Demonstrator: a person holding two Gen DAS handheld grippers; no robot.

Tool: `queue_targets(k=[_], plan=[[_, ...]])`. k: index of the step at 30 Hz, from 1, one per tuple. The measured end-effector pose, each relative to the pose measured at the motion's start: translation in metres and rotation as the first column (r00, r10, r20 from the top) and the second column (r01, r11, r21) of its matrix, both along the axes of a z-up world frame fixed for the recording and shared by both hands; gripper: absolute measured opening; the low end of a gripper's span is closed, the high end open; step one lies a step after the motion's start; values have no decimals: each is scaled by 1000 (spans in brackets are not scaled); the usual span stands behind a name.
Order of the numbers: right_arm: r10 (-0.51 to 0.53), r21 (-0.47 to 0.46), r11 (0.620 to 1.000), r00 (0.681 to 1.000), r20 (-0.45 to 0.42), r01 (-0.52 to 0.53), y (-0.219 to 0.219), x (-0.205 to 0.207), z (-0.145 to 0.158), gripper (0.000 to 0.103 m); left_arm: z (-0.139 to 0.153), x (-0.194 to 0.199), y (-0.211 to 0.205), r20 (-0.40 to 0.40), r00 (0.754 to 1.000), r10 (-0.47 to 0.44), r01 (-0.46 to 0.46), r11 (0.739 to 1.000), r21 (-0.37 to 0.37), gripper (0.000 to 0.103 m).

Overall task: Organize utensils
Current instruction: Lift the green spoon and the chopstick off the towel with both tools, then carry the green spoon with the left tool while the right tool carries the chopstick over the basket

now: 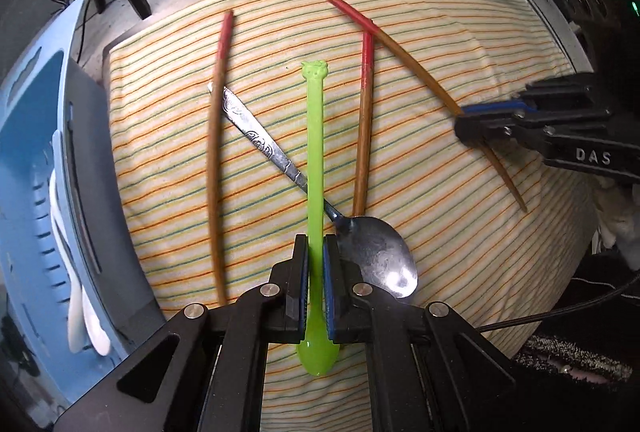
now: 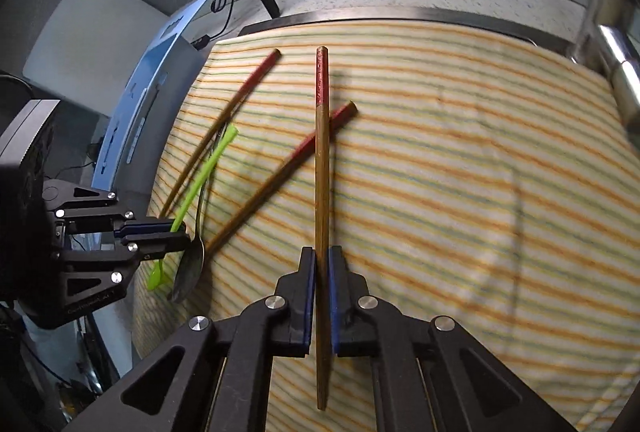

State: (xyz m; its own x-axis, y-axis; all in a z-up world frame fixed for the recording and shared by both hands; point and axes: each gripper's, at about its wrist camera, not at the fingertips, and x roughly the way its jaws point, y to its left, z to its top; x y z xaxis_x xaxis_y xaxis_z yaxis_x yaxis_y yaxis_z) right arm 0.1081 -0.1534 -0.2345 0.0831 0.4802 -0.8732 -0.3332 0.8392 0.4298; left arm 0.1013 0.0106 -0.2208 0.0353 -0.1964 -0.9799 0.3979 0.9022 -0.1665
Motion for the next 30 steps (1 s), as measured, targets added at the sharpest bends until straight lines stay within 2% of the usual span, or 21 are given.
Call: queue_targets(k=[6,11,16,21,25,30], plan=[[-33,7,999,999,-18,33,-27,-14,3,6,11,-15,26,12,997,81,-81,995,-50,5],[-47,59,997,999,-12,47,-31,-17,13,6,27,-38,50,27,986,165,-162,982,-94,5],[-48,117,992,999,-26,50,-19,-18,21,6,40,-52,72,46,977,208,-201,971,-126,5],[-28,140,990,1000,-5,28,-2,-21,35,6,59,-61,93,72,969,235,-221,962,-159,5],[-12,168,986,1000,29,7,17,-19,54,6,74,-62,104,107,961,253,-232,956,-181,5],[3,203,979,996,84,-20,45,-15,82,6,95,-59,137,151,945,289,-257,946,-198,5]])
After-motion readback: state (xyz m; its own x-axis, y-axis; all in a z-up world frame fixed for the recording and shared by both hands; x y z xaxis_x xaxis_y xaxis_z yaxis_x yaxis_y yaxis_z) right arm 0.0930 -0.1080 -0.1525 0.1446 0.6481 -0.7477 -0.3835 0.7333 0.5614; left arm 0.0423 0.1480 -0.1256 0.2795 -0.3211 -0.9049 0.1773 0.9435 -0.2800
